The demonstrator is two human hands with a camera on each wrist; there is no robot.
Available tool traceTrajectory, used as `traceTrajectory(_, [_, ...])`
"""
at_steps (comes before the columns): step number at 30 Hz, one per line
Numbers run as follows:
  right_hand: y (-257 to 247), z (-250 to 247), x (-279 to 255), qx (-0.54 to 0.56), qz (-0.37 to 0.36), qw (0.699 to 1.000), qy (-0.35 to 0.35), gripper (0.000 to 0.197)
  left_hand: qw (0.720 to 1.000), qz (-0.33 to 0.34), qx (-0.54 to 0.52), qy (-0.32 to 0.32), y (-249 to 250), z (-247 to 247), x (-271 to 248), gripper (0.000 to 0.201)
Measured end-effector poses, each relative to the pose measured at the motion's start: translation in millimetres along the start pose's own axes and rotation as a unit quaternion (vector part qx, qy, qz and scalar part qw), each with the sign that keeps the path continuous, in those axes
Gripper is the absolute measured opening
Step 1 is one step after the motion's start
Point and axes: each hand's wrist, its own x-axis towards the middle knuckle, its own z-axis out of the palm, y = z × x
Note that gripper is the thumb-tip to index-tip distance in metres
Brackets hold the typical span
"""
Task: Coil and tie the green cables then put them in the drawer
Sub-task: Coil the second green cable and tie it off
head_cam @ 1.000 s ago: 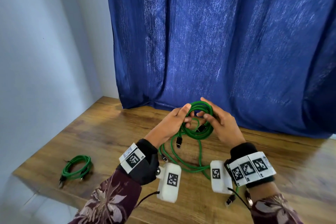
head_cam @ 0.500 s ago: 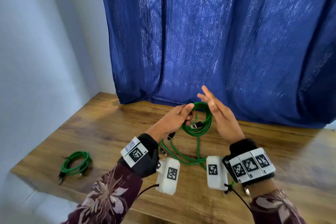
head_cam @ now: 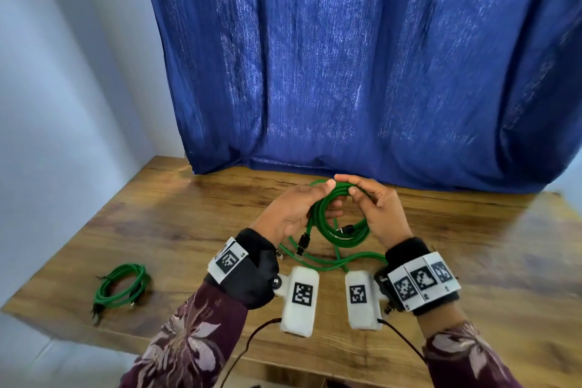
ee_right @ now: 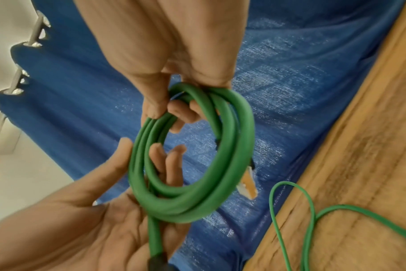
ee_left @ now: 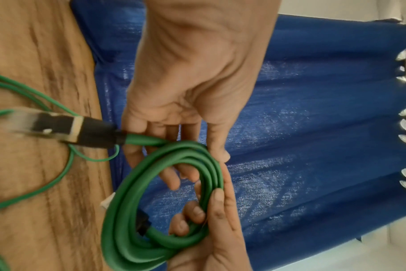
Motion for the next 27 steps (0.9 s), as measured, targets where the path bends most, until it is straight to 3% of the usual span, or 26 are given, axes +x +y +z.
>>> traceTrajectory(5, [7,3,-12,0.012,0.018,0.998,0.066,0.033,1.000,-0.030,-0.009,0.003,-8,-11,11,0.014])
traceTrajectory(11, [7,2,-14,0.051,0.068,0.994,0.061,0.024,0.999,-0.021,-0.003,0.028,-16,-10,30,0.013])
traceTrajectory(16, [18,-1,-10,0.040,0.105,0.981,0.157,0.029,0.999,-0.031,-0.008,0.002,-24,0,44,0.018])
traceTrajectory(21, [33,-7,-23,0.043,0.137,0.969,0.201,0.025,0.993,-0.092,-0.010,-0.067,-38,5,58,0.019])
traceTrajectory(27, [51,-31,-37,0.041,0.203,0.961,0.184,0.022,0.986,-0.150,-0.049,-0.053,-64,19,73,0.016])
